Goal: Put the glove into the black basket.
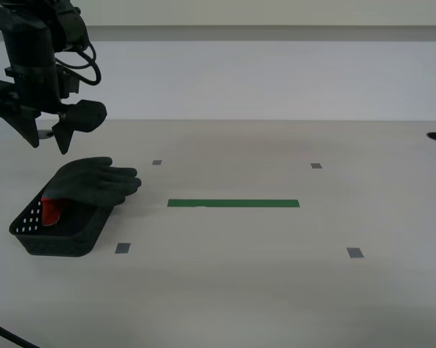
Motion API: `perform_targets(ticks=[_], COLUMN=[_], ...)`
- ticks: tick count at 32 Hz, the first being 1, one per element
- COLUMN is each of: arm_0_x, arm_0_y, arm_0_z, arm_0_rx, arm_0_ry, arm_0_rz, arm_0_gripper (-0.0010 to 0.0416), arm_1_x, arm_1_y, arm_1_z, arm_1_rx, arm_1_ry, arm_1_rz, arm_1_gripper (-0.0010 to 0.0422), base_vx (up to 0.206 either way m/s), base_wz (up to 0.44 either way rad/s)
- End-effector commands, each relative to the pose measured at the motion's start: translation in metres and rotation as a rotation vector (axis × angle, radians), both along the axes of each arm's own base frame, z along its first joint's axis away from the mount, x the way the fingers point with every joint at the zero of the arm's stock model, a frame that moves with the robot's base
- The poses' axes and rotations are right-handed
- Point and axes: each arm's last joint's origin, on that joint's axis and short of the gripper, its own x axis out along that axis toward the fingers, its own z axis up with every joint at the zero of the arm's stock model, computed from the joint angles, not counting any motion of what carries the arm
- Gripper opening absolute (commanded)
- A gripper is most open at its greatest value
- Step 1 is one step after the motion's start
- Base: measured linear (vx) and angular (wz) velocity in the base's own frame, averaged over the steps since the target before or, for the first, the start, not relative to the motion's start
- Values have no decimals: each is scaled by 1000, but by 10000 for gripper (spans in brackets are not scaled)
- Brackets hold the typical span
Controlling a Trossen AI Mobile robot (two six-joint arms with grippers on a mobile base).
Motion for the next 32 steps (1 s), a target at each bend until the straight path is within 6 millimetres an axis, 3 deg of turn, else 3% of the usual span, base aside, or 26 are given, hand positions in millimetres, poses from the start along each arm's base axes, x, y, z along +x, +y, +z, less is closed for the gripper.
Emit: perform_targets(ticks=[1, 5, 6, 7, 12, 32], arm_0_x=[0, 0, 0, 0, 0, 0], arm_0_y=[0, 0, 0, 0, 0, 0], arm_0_z=[1, 1, 1, 1, 1, 1], arm_0_rx=[0, 0, 0, 0, 0, 0], arm_0_ry=[-3, -3, -3, -3, -3, -3], arm_0_rz=[1, 1, 0, 1, 0, 1], arm_0_gripper=[1, 1, 1, 1, 0, 0], arm_1_x=[-1, 2, 4, 6, 14, 16], arm_1_y=[0, 0, 0, -1, -2, -2], arm_1_z=[1, 4, 7, 9, 17, 17], arm_1_rx=[3, 2, 2, 0, -4, -8], arm_1_ry=[1, -2, -8, -18, -50, -74], arm_1_rz=[14, 17, 14, 15, 15, 15], arm_1_gripper=[224, 107, 31, -1, 8, 6], base_vx=[0, 0, 0, 0, 0, 0], base_wz=[0, 0, 0, 0, 0, 0])
